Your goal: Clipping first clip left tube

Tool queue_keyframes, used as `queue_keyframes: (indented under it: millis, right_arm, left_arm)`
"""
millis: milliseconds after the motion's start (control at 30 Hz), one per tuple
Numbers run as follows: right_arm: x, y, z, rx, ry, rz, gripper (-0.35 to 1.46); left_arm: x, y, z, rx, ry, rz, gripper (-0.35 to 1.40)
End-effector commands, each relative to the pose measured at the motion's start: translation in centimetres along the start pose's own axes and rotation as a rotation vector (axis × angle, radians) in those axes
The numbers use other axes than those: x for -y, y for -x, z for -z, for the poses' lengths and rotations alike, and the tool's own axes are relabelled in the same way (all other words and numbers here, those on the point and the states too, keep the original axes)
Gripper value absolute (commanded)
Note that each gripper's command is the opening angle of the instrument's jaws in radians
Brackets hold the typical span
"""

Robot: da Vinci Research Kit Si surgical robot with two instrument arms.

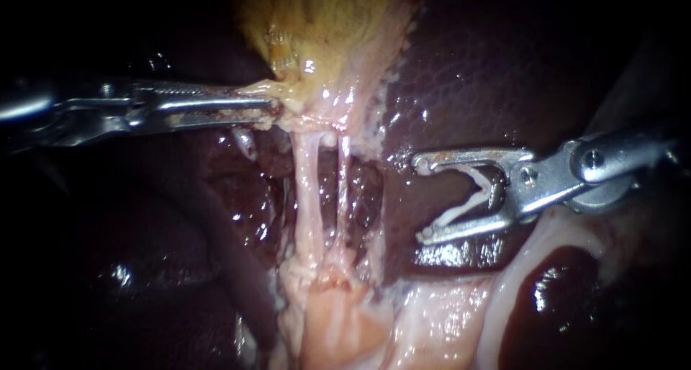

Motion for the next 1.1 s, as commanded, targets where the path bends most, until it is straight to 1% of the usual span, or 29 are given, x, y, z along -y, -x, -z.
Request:
queue_keyframes:
  millis: [33,133,267,400,500,633,767,867,1000,1100]
  right_arm:
    - [0.0,0.01,-0.01,0.0,-0.001,0.0,0.5]
    - [0.01,0.01,-0.01,0.0,-0.001,0.001,0.5]
    - [0.0,0.01,-0.01,-0.001,-0.004,0.0,0.5]
    - [0.0,0.01,-0.01,-0.001,-0.004,0.0,0.5]
    - [0.0,0.01,-0.01,-0.001,-0.004,0.0,0.5]
    - [0.02,0.0,-0.01,-0.001,-0.005,0.007,0.5]
    - [0.07,-0.06,-0.05,-0.004,-0.013,-0.046,0.5]
    - [0.14,-0.17,-0.13,-0.007,-0.023,-0.093,0.5]
    - [0.23,-0.36,-0.31,-0.009,-0.027,-0.157,0.5]
    - [0.27,-0.46,-0.45,-0.016,-0.029,-0.175,0.5]
  left_arm:
    - [-0.01,-0.01,0.01,0.0,0.0,0.0,-0.35]
    - [-0.03,-0.08,0.1,-0.001,0.004,0.004,-0.35]
    - [-0.09,-0.31,0.34,-0.027,0.019,0.018,-0.35]
    - [-0.16,-0.54,0.57,-0.052,0.013,0.038,-0.35]
    - [-0.21,-0.65,0.71,-0.068,0.013,0.034,-0.35]
    - [-0.27,-0.67,0.76,-0.07,0.012,0.035,-0.35]
    - [-0.27,-0.63,0.75,-0.071,0.011,0.033,-0.35]
    - [-0.28,-0.62,0.75,-0.071,0.011,0.032,-0.35]
    - [-0.28,-0.61,0.76,-0.071,0.011,0.031,-0.35]
    - [-0.28,-0.61,0.76,-0.071,0.011,0.031,-0.35]
